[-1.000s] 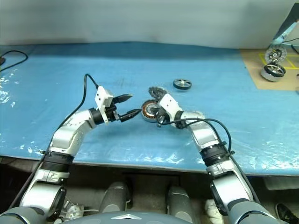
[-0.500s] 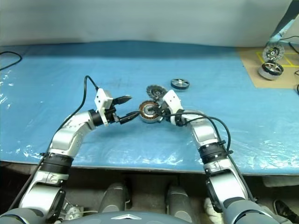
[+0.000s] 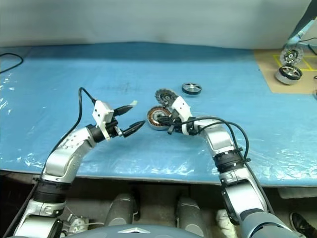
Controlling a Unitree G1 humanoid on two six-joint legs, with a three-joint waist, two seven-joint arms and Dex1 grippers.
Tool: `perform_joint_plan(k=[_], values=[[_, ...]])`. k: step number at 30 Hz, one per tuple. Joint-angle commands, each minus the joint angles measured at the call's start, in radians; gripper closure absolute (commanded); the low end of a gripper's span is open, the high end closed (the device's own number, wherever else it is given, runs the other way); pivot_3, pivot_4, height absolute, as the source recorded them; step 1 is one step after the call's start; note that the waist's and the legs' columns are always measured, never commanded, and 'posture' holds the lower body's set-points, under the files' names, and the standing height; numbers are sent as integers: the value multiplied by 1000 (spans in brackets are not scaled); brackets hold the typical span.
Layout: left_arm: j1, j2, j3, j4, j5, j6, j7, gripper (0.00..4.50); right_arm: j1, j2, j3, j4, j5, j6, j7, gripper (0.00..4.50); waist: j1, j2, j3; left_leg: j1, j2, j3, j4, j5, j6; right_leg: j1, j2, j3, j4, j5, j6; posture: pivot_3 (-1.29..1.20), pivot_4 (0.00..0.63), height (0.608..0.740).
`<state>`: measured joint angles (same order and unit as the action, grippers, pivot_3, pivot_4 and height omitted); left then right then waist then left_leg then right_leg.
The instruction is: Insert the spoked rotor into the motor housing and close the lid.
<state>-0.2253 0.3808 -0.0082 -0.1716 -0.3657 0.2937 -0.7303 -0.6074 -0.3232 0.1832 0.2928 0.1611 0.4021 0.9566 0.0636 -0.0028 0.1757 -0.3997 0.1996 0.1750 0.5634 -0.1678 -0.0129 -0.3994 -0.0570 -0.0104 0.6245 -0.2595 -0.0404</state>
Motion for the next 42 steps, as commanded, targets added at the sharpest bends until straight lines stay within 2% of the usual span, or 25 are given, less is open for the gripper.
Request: perform_joint_plan(k=[1,3,8,15,20,24,28,30,37,42], values=[[43,5,23,-80,-14,9,31,0,-21,12,-10,-6,17,-5,-7,4458,2,0,0,0,0,0,0,0,0,0,0,0,0,-1,-1,0,150,740],[46,4,21,-87,-17,15,40,0,-18,12,-12,-15,17,3,-11,4458,6,0,0,0,0,0,0,0,0,0,0,0,0,-1,-1,0,150,740],[-62,5,2,18,-7,-14,-4,0,-12,-8,-18,-65,11,3,-23,4458,10,0,0,-1,-1,0,3,0,0,1,-1,0,0,-1,-2,0,150,740],[-142,-26,-27,131,-8,-56,-69,0,17,-122,-78,-128,28,63,-23,4458,8,0,0,-1,-1,0,5,0,0,1,0,0,1,1,1,0,150,740],[-181,-30,-34,203,-4,-82,-111,0,82,-204,-139,-128,-3,53,-93,4458,11,0,0,-1,0,0,4,0,0,1,0,-1,2,1,2,0,150,740],[-211,-36,-36,250,2,-102,-124,0,75,-210,-164,-78,-19,18,-163,4458,5,0,0,-1,-1,0,5,0,0,1,0,0,2,1,2,0,150,740],[-229,-39,-30,276,1,-116,-133,0,-50,-162,-202,85,-56,-59,-321,4458,2,0,0,0,-1,0,7,0,0,0,0,1,5,-1,-2,0,150,740],[-232,-38,-26,288,1,-122,-134,0,-117,-143,-195,172,-73,-106,-351,4458,2,0,0,-1,-1,1,10,0,0,-3,0,3,10,-1,-2,0,150,740],[-199,1,-29,263,-11,-80,-168,0,-335,-34,-157,390,-75,-235,-311,4458,1,0,0,-2,0,1,13,0,0,-4,0,3,15,-1,-2,0,150,740],[-194,8,-8,258,-14,-76,-153,0,-399,11,-143,410,-52,-255,-186,4458,9,1,0,-5,0,2,13,0,1,-6,-1,1,16,-1,-2,0,150,740]])
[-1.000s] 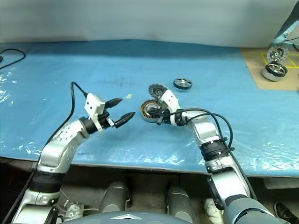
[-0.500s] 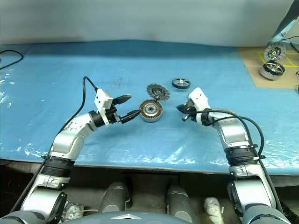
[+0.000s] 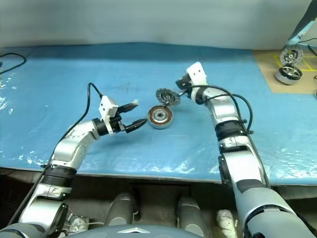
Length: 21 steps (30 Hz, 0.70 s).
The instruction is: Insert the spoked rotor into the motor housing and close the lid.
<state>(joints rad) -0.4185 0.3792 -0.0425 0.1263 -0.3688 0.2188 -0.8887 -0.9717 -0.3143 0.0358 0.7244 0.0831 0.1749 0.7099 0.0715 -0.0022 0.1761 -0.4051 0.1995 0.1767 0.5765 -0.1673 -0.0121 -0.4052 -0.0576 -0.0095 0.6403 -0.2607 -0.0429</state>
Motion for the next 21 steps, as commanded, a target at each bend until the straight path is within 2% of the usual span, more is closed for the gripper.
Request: perform_joint_plan(k=[1,4,6,10,15,18,21], values=[[3,12,30,-45,-13,1,8,0,-31,2,9,-36,32,-21,95,4458,3,0,0,0,0,0,0,0,0,0,0,0,0,0,0,0,150,740],[18,15,36,-59,-14,4,12,0,-22,0,6,-40,24,-28,116,4458,5,0,0,-1,0,0,0,0,0,0,0,-1,0,0,0,0,150,740],[30,16,36,-69,-14,5,15,0,-30,-7,-6,5,5,-54,79,4458,4,0,0,-1,0,0,0,0,0,0,0,-1,0,0,0,0,150,740],[38,17,35,-75,-12,5,18,0,-123,-54,-45,238,-56,-155,-141,4458,3,0,0,0,0,0,1,0,0,0,-1,-1,1,0,0,0,150,740],[16,6,27,-51,-4,-6,20,0,-211,-88,-16,435,-139,-228,-288,4458,-2,0,0,0,-1,0,1,0,0,0,-1,0,0,0,0,0,150,740],[6,-1,23,-39,-1,-12,20,0,-238,-73,29,488,-201,-242,-314,3852,-9,0,0,0,1,0,1,0,0,-1,1,0,0,-1,-1,0,150,740],[3,-12,16,-30,4,-20,19,0,-251,-51,39,527,-229,-232,-366,2846,-9,1,0,0,3,0,0,0,0,-1,2,-1,1,-1,-2,0,150,740]])
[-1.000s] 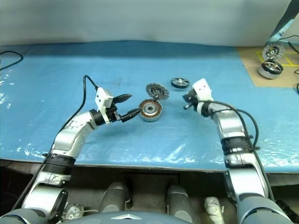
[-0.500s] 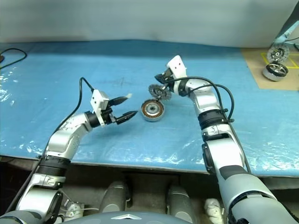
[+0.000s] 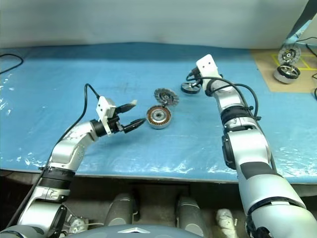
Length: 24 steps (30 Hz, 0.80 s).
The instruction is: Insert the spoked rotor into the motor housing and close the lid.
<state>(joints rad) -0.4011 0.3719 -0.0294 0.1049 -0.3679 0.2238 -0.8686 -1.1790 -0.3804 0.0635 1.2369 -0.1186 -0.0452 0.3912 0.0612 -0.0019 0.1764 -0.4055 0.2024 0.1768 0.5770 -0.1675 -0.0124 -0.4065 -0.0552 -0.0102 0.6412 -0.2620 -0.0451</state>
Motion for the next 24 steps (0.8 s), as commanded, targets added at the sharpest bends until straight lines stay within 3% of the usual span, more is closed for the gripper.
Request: perform_joint_plan(k=[1,4,24], values=[[-14,-9,0,-8,6,-27,-1,0,-46,24,1,24,-23,-5,-56,2498,2,0,0,0,0,0,0,0,0,0,0,0,0,0,0,0,150,740],[-11,-19,-3,-9,8,-33,1,0,-51,44,-36,43,4,20,-83,1454,8,1,0,-2,0,0,0,0,1,-1,0,0,0,0,0,0,150,740],[-1,-35,-14,-9,32,-46,4,0,50,68,-41,65,-31,97,-72,1454,9,1,0,-2,0,0,0,0,0,-1,-1,-1,0,0,0,0,150,740]])
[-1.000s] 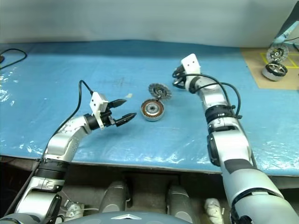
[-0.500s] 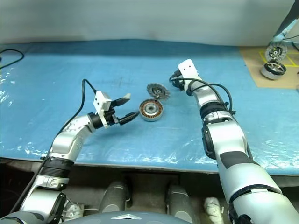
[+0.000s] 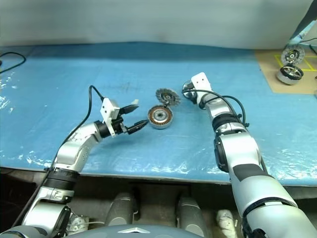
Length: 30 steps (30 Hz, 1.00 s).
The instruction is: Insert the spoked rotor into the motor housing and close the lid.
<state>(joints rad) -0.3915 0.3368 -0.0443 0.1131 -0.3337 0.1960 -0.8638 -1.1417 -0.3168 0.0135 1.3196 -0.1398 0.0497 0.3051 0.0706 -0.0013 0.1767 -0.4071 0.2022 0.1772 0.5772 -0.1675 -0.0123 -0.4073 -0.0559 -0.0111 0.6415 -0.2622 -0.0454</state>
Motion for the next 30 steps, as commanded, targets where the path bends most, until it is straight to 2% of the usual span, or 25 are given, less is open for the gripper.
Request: perform_joint_plan(k=[1,8,11,15,18,19,25,30], values=[[-10,0,1,-17,-1,-18,-3,0,18,6,14,-19,-14,2,19,1454,0,0,0,0,0,0,0,0,0,0,0,0,0,0,0,0,150,740],[-25,3,4,-2,6,-22,-3,0,36,16,22,-27,-28,7,35,1454,-1,0,0,1,0,0,0,0,0,1,0,0,0,0,0,0,150,740],[-30,2,3,5,10,-28,0,0,51,27,37,-36,-36,-3,85,2102,-1,0,0,1,0,0,0,0,0,1,0,0,0,0,0,0,150,740],[-29,1,3,9,12,-33,2,0,58,30,51,-42,-46,9,96,3491,-2,0,0,2,0,0,0,0,0,1,0,0,0,0,0,0,150,740],[-26,1,2,11,14,-37,4,0,65,30,61,-45,-53,17,99,4344,-3,0,0,4,0,0,0,0,0,3,0,1,0,0,0,0,150,740],[-26,1,2,11,14,-38,5,0,67,29,61,-48,-52,19,107,4484,-3,-1,0,4,0,0,0,0,0,3,0,1,0,0,0,0,150,740],[-25,1,2,7,14,-37,10,0,95,-16,73,-87,-66,5,153,4484,-2,-1,0,7,0,0,0,0,0,5,0,2,0,0,0,0,150,740],[-19,1,-2,4,12,-37,9,0,168,-119,88,-171,-71,3,211,4484,9,-1,0,6,0,0,0,0,0,6,-1,1,-1,0,0,0,150,740]])
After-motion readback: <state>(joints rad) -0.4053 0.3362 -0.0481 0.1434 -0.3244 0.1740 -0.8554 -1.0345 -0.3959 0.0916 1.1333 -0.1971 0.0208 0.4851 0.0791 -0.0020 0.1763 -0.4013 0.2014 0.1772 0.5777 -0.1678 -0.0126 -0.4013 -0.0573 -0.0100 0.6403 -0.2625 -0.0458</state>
